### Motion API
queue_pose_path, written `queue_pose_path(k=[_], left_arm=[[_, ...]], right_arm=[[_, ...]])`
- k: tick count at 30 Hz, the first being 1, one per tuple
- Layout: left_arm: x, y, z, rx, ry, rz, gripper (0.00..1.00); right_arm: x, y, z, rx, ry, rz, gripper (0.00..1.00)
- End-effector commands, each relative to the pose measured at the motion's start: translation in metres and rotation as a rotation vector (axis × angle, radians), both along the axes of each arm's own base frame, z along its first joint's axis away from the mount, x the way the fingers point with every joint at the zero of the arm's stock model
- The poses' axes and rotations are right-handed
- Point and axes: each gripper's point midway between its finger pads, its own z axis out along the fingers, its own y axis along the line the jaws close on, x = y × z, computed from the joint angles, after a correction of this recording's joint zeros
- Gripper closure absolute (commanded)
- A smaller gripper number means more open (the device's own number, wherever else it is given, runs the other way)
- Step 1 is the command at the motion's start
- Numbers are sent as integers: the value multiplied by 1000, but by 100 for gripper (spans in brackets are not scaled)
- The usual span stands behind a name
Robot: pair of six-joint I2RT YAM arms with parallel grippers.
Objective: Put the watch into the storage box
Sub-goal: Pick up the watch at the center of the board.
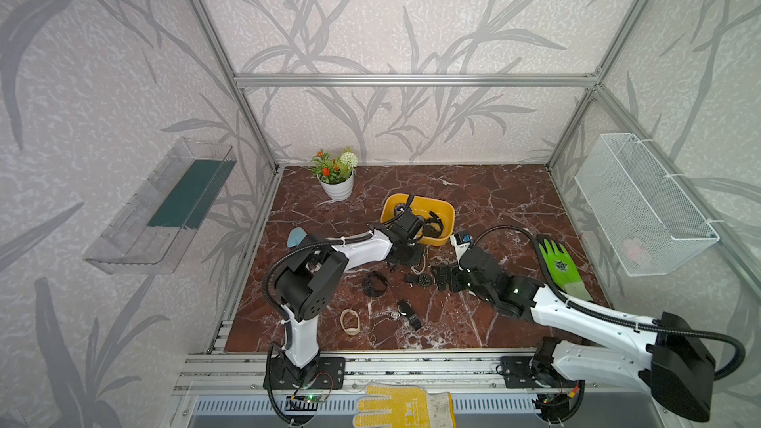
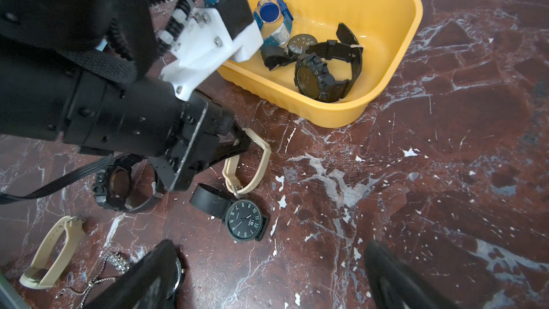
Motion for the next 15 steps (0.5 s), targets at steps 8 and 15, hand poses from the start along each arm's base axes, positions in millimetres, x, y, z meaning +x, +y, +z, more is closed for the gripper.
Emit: queue_pose_path(k=[8,15], left_arm=[[4,33,54,-6,-105,62,100],[9,60,88,9,-178,87,100]], right_arm=[[4,6,6,17,-11,9,1],[5,8,6,18,-13,10,1]])
